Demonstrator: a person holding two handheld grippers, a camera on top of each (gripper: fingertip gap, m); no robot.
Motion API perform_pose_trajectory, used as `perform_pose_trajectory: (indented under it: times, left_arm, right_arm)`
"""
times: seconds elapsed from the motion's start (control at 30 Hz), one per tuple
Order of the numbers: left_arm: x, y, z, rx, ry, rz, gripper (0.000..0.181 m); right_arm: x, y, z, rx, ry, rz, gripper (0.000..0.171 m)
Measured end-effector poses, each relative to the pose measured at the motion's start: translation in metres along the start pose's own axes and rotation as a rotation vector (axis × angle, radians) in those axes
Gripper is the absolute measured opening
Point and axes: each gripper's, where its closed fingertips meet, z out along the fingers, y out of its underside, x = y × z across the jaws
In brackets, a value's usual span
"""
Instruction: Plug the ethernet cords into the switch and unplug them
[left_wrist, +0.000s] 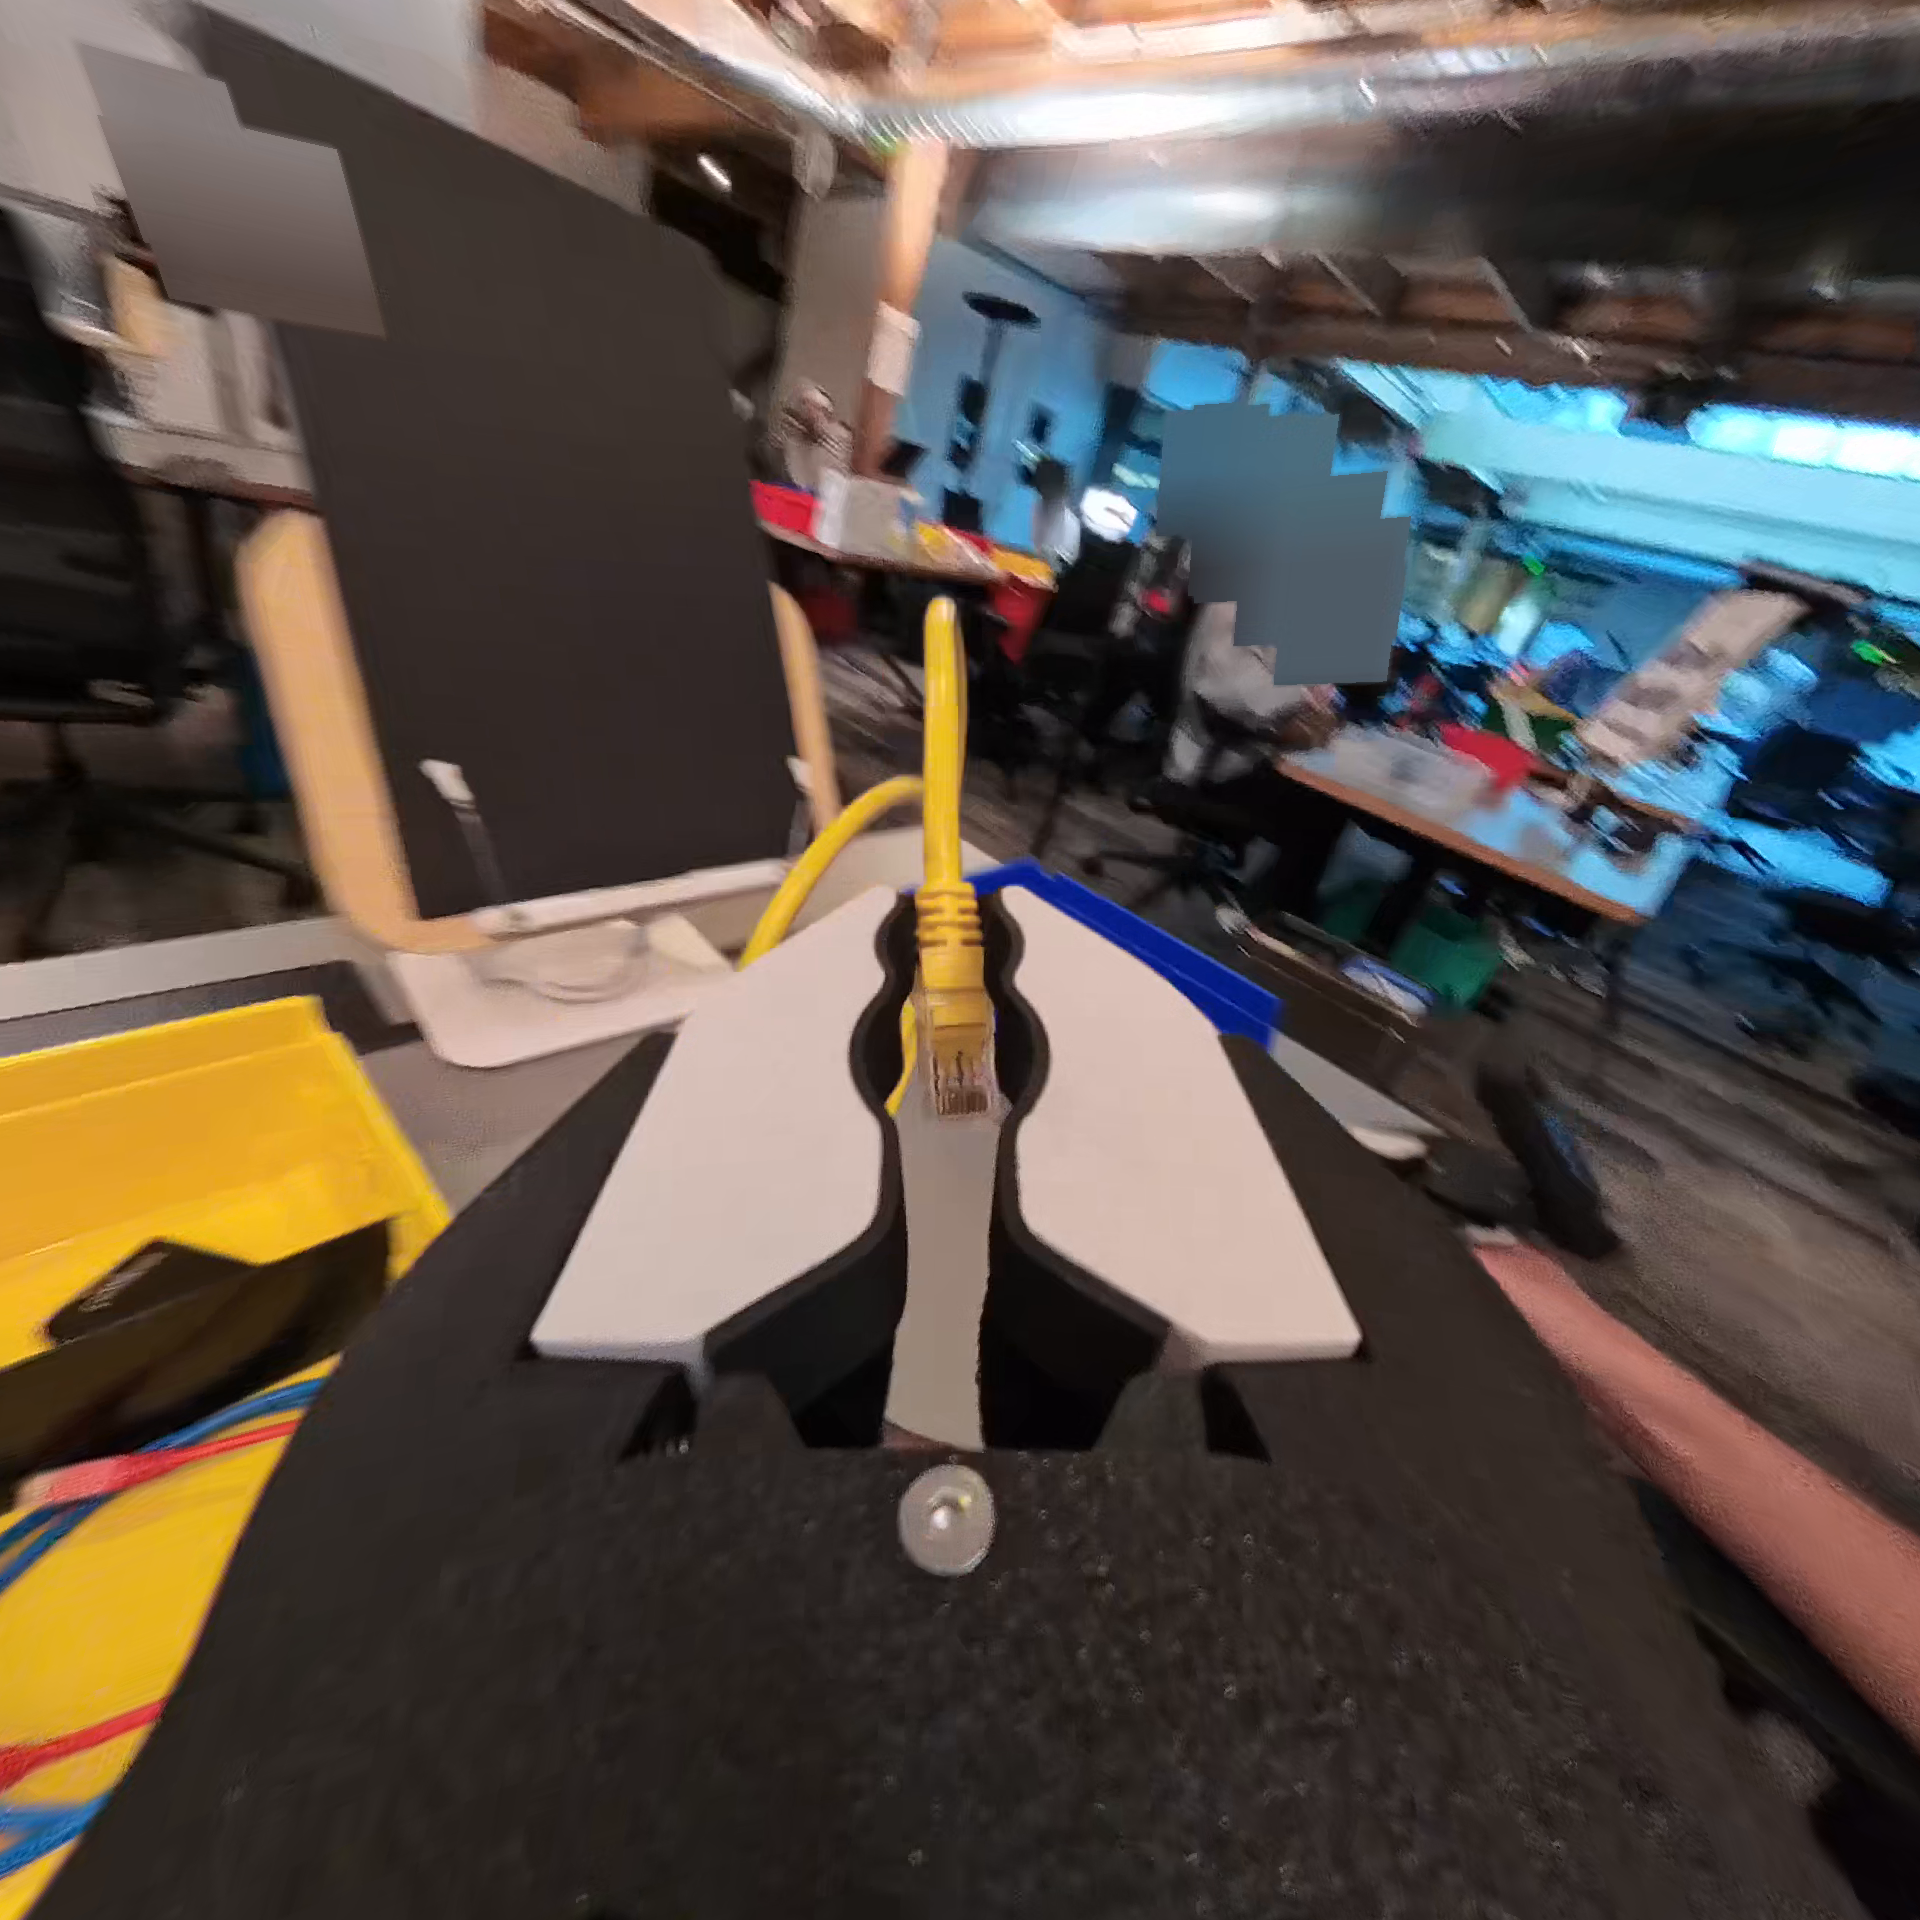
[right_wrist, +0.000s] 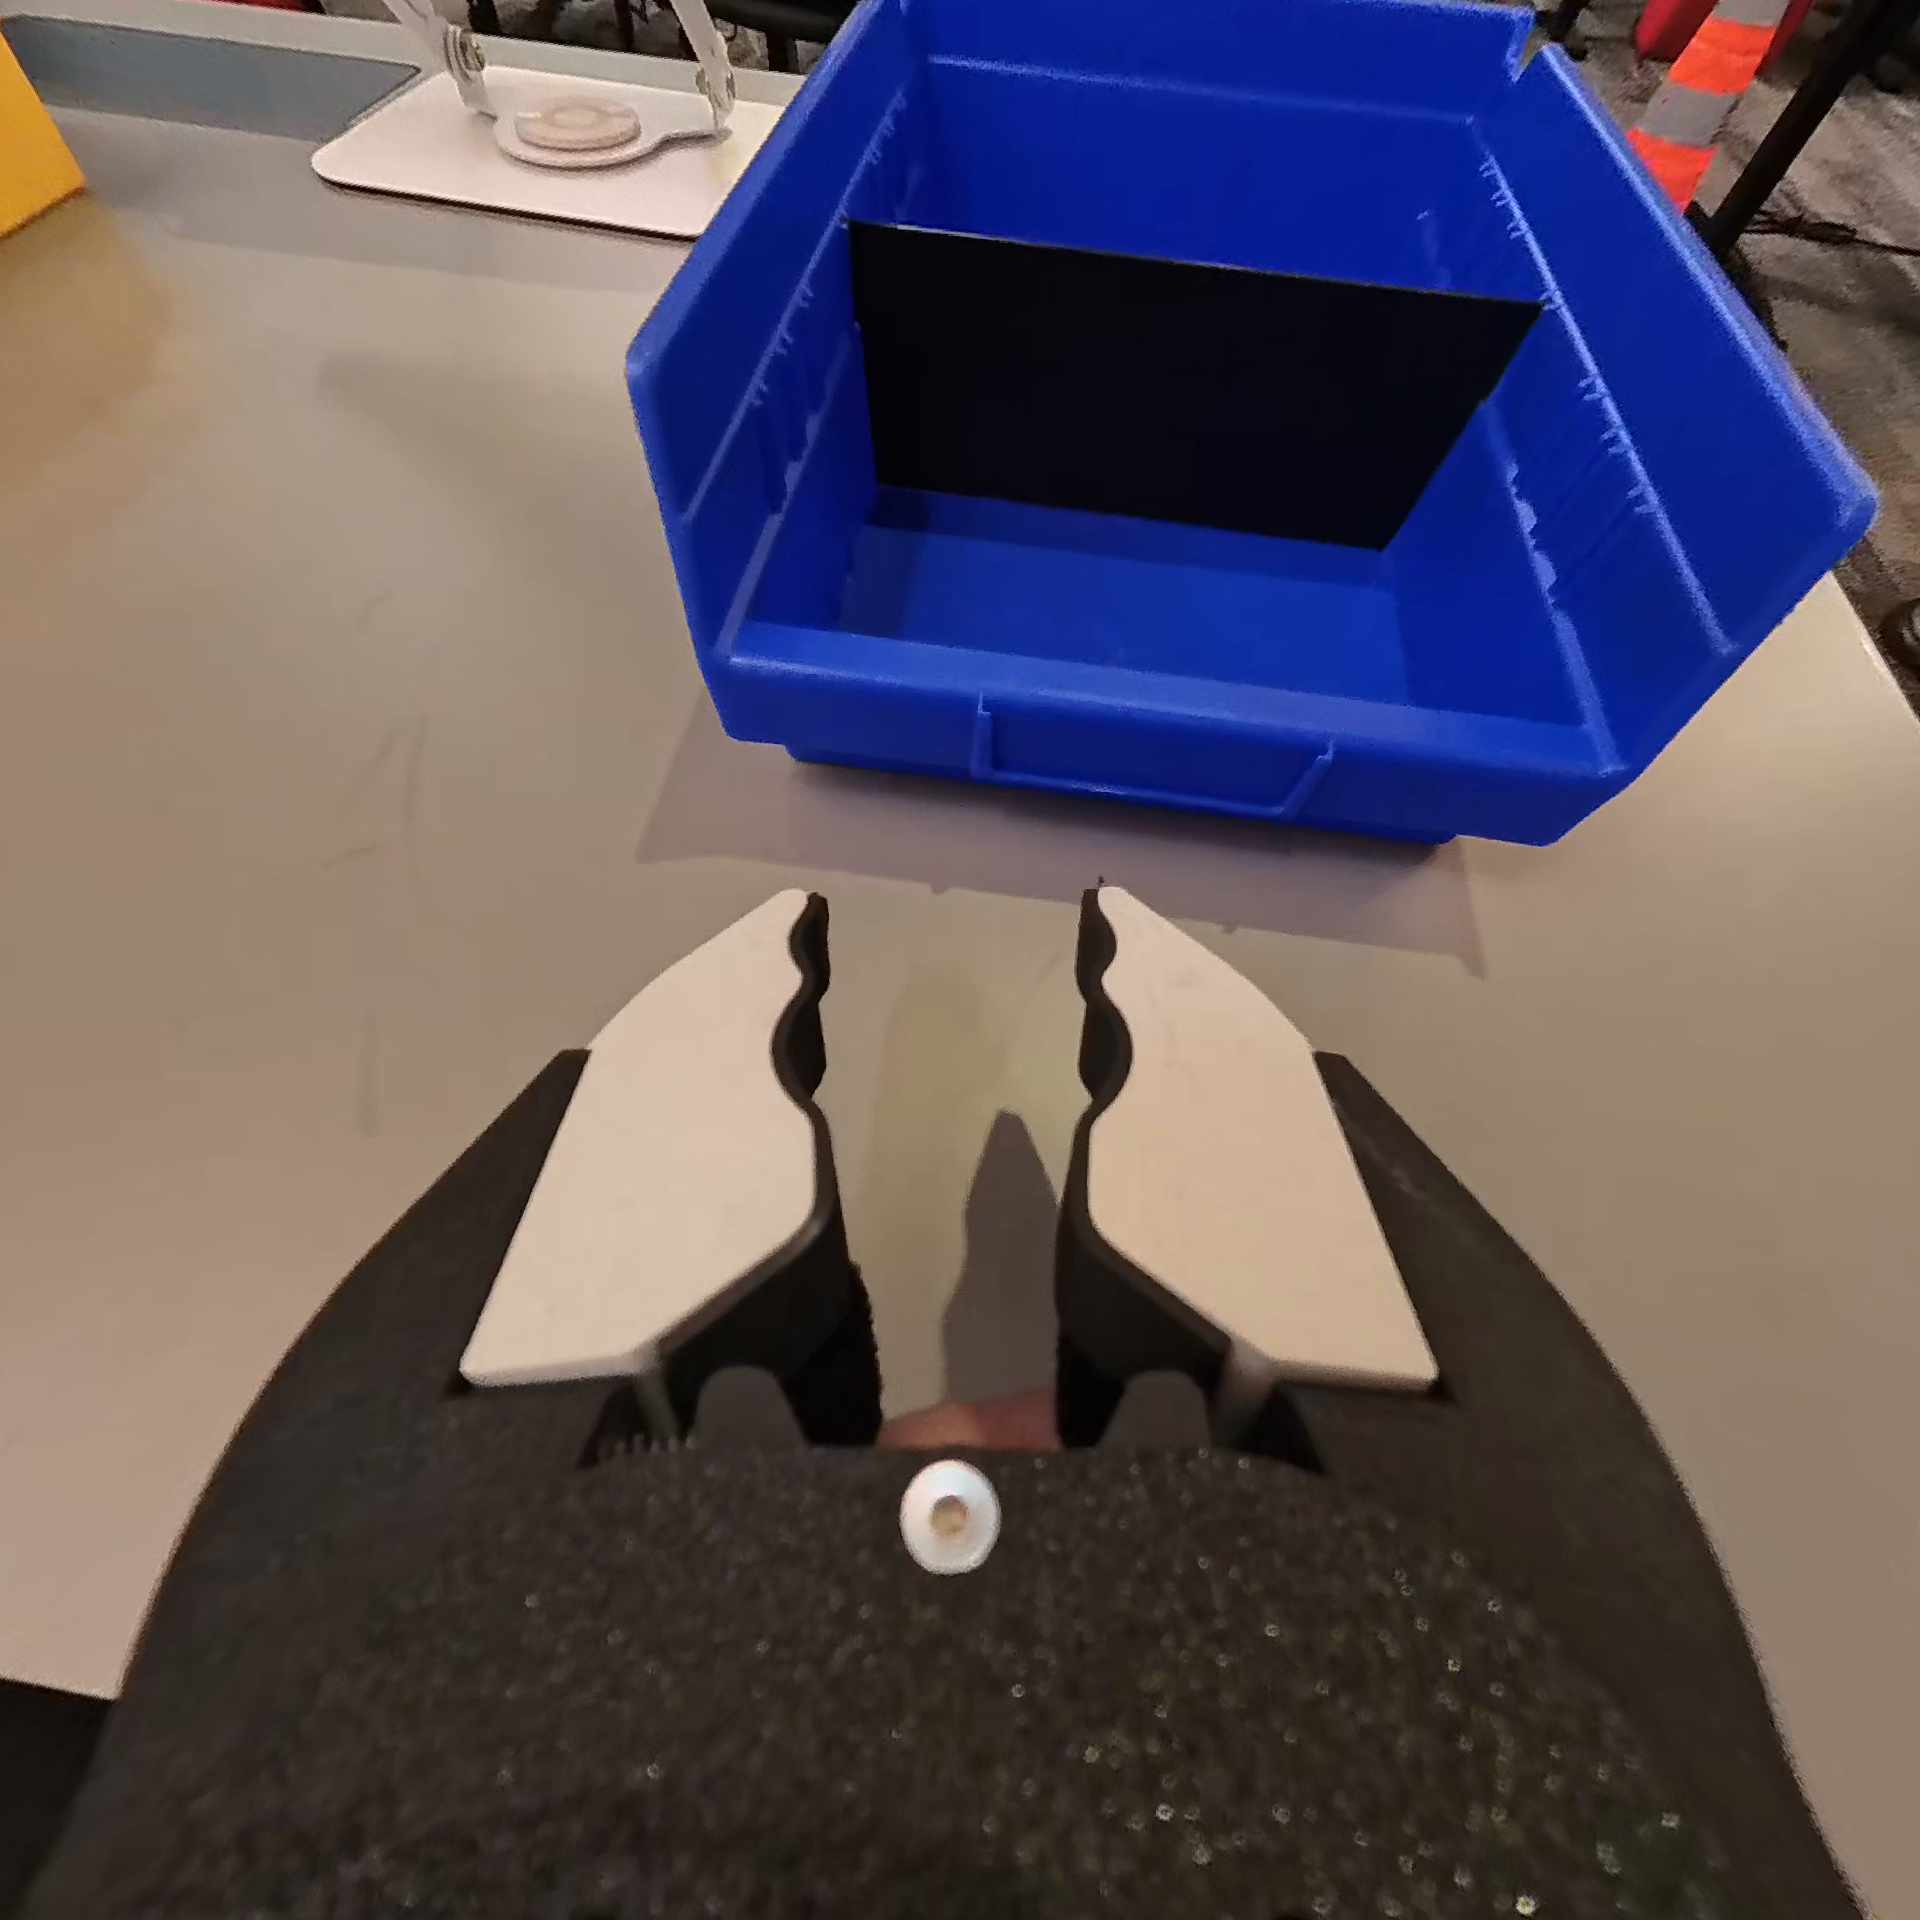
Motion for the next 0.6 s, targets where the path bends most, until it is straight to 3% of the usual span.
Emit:
perform_pose_trajectory:
  times: [0.13,0.33,0.47,0.6]
  left_arm:
    - [0.036,0.046,0.039,-0.240,0.134,-0.056,0.012]
    - [0.032,0.201,0.095,-0.803,0.330,-0.103,0.013]
    - [0.018,0.270,0.115,-1.082,0.404,0.090,0.012]
    - [0.009,0.303,0.120,-1.249,0.479,0.265,0.015]
  right_arm:
    - [0.001,-0.001,-0.001,0.006,0.001,0.007,0.045]
    - [0.001,-0.002,-0.003,0.012,0.002,0.009,0.045]
    - [0.003,-0.003,-0.004,0.014,0.006,0.013,0.045]
    - [0.005,-0.002,-0.003,0.012,0.005,0.014,0.045]
